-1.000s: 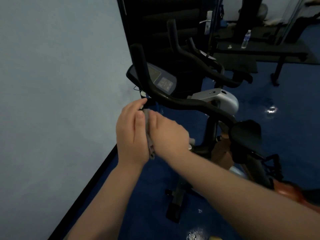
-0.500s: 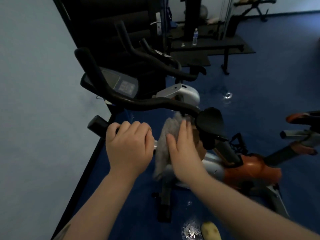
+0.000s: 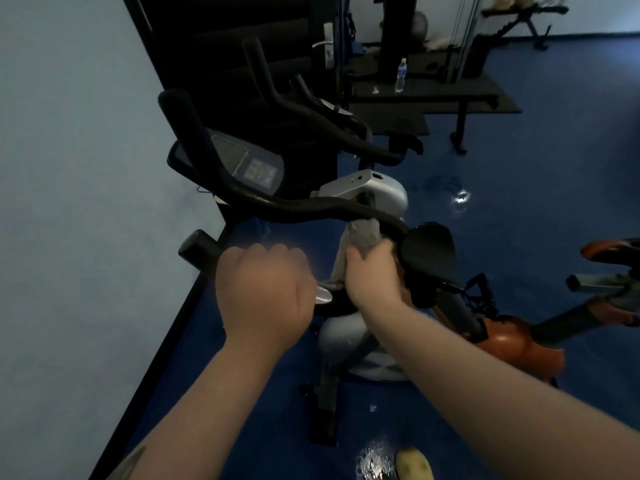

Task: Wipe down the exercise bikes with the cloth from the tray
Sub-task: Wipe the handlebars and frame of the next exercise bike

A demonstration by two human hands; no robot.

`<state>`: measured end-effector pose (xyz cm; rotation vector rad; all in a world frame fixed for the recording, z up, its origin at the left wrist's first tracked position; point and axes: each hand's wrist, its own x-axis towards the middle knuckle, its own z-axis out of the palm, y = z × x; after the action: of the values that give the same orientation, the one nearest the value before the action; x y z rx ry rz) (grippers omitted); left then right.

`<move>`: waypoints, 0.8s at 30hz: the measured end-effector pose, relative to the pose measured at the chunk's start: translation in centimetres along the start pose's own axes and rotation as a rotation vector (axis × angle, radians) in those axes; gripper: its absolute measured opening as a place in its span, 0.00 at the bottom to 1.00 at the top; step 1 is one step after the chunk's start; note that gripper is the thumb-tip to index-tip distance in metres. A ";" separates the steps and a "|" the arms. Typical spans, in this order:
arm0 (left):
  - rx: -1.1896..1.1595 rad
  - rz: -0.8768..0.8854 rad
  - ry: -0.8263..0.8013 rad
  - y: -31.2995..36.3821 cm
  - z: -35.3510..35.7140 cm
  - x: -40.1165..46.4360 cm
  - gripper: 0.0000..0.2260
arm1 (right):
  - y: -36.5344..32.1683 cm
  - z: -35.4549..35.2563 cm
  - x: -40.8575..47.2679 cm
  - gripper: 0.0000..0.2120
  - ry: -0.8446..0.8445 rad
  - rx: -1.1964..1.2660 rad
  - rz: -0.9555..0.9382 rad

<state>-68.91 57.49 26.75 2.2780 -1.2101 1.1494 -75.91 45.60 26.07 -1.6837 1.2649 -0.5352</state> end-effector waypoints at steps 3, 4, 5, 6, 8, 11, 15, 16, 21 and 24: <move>0.009 0.005 -0.005 -0.3 0.1 -0.1 0.13 | -0.7 -0.3 0.7 0.18 -0.028 -0.075 -0.063; 0.005 0.008 -0.016 -0.3 0.0 -0.2 0.14 | -0.1 -0.7 0.0 0.17 -0.043 -0.097 -0.141; -0.010 0.014 -0.031 -0.2 -0.1 -0.3 0.14 | 0.8 -1.2 -1.1 0.17 -0.051 -0.099 -0.232; -0.033 0.019 -0.042 -0.1 -0.1 -0.3 0.14 | 1.9 -1.6 -2.6 0.18 -0.064 -0.076 -0.317; -0.113 0.022 -0.031 -0.1 -0.4 -0.3 0.13 | 3.6 -2.1 -6.1 0.22 -0.127 -0.185 -0.542; -0.341 -0.012 0.044 -1.0 -1.5 -0.2 0.12 | 4.6 -1.2 -8.0 0.29 -0.150 -0.434 -0.824; -0.560 -0.322 0.065 -3.4 -4.1 -0.7 0.16 | 2.4 -2.1 -5.8 0.26 -0.222 -0.478 -0.914; -0.652 -0.408 0.044 -3.8 -4.6 -0.8 0.17 | 2.3 -2.1 -5.7 0.24 -0.201 -0.493 -0.928; -0.890 -0.589 -0.053 -4.2 -5.7 -1.5 0.18 | -3.4 2.5 -7.3 0.12 -0.143 -0.632 -1.035; -0.988 -0.654 -0.076 -4.0 -6.0 -1.6 0.18 | -5.4 4.0 -7.3 0.15 -0.206 -0.605 -1.062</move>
<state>-69.24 64.28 29.59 1.6881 -0.6877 0.1357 -72.81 54.13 30.12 -2.8177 0.2769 -0.5741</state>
